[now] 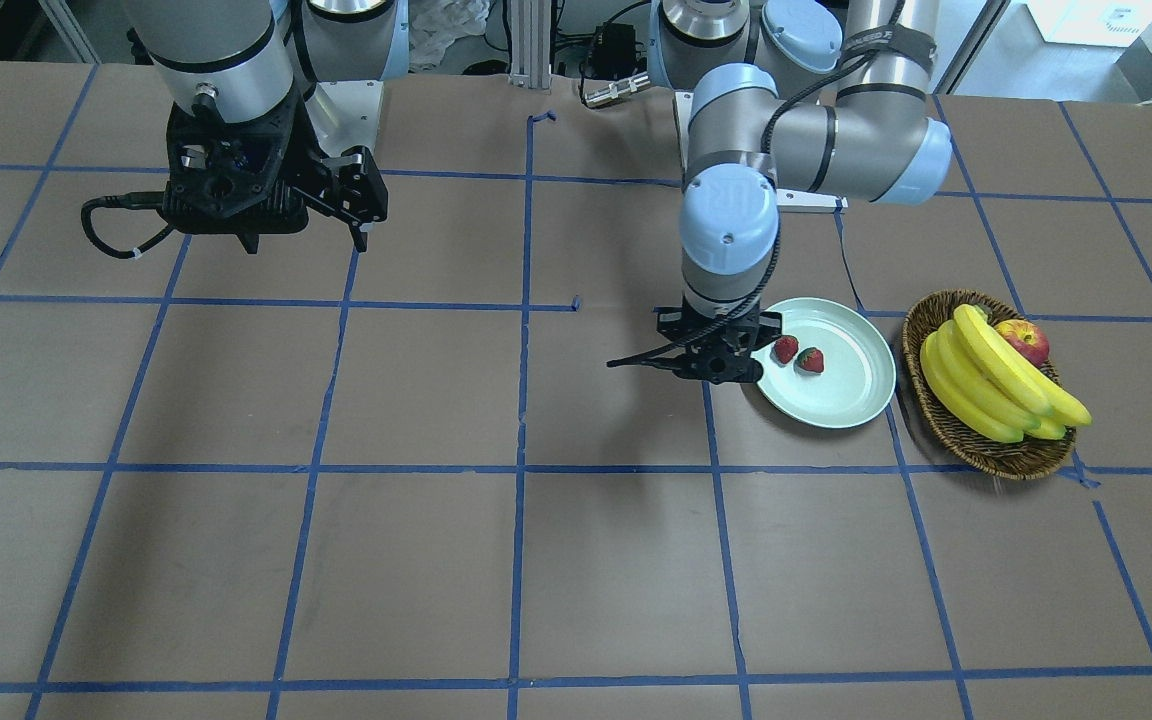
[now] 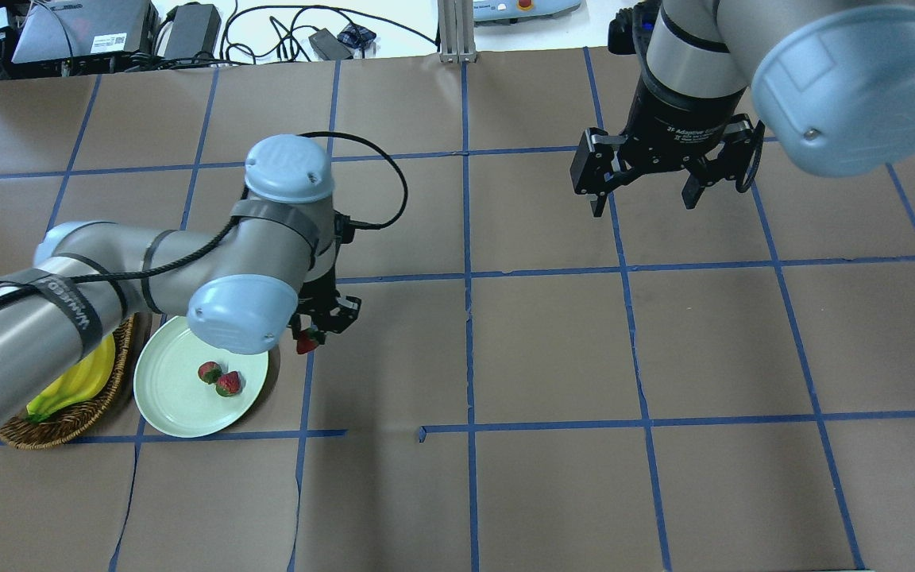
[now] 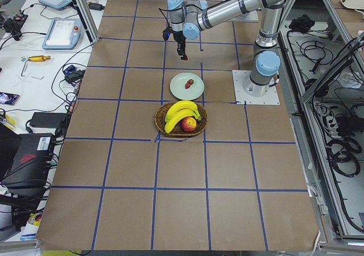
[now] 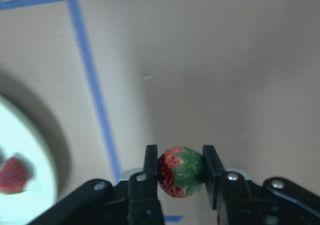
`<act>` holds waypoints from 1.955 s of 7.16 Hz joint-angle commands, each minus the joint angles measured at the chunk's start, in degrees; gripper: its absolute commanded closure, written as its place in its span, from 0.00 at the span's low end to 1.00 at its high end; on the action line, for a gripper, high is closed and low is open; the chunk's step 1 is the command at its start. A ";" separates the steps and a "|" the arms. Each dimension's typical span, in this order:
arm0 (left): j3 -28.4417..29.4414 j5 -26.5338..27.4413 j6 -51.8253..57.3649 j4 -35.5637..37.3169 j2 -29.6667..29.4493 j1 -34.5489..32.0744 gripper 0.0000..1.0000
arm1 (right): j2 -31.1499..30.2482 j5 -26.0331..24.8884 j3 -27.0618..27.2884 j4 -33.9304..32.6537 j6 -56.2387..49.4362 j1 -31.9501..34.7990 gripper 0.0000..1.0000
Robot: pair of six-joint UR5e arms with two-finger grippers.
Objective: Collect all strawberries into plate
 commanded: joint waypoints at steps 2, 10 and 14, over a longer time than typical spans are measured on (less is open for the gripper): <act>-4.69 5.15 19.48 1.07 1.87 16.54 1.00 | 0.00 0.00 0.04 -0.04 0.00 -0.01 0.00; 15.44 -9.84 5.00 -12.70 8.45 10.56 0.00 | 0.09 0.18 0.04 -0.04 0.09 -0.01 0.00; 24.30 -11.25 -3.05 -20.17 9.86 3.06 0.00 | 0.00 0.18 -0.40 -0.12 0.09 -0.18 0.00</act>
